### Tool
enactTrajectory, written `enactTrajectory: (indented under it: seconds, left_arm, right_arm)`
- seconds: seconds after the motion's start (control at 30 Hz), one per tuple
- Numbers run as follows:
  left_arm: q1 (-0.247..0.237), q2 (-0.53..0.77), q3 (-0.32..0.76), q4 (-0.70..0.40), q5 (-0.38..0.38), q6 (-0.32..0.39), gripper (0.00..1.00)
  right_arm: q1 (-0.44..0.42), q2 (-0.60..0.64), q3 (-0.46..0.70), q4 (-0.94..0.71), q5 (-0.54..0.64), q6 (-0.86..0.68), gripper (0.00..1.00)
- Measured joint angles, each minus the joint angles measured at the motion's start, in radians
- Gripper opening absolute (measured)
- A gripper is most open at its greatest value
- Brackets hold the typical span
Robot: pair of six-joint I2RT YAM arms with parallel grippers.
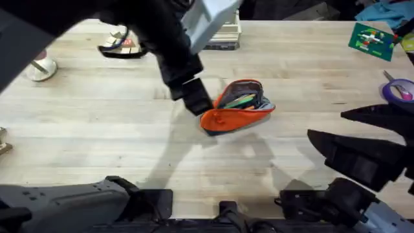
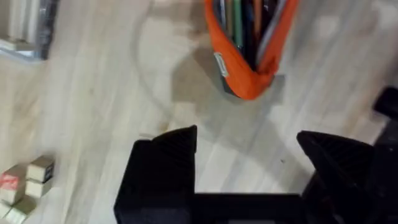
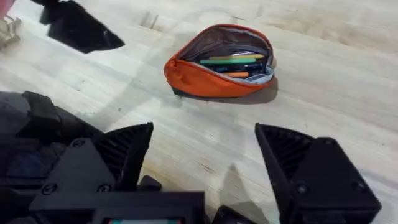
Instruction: Unzip the bag, pick up the pens from the table one at a time and place them inside, then zip the bag closed.
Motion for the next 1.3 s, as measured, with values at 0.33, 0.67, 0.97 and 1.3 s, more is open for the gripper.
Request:
enactTrajectory:
  seconds: [0.33, 0.67, 0.97, 1.3]
  left_arm:
    - [0.241, 0.0, 0.0, -0.14, 0.215, 0.279, 0.995]
    - [0.427, 0.0, -0.005, -0.081, 0.337, 0.447, 0.996]
    - [0.429, 0.0, -0.006, 0.0, 0.312, 0.473, 0.994]
    - [0.429, 0.0, -0.008, -0.127, 0.297, 0.666, 0.994]
  right_arm:
    - [0.0, 0.0, 0.0, 0.0, 0.0, 0.0, 0.998]
    - [0.0, 0.0, 0.0, 0.0, 0.0, 0.0, 0.998]
    - [0.0, 0.0, 0.0, 0.0, 0.0, 0.0, 0.998]
    - [0.0, 0.0, 0.0, 0.0, 0.0, 0.0, 0.998]
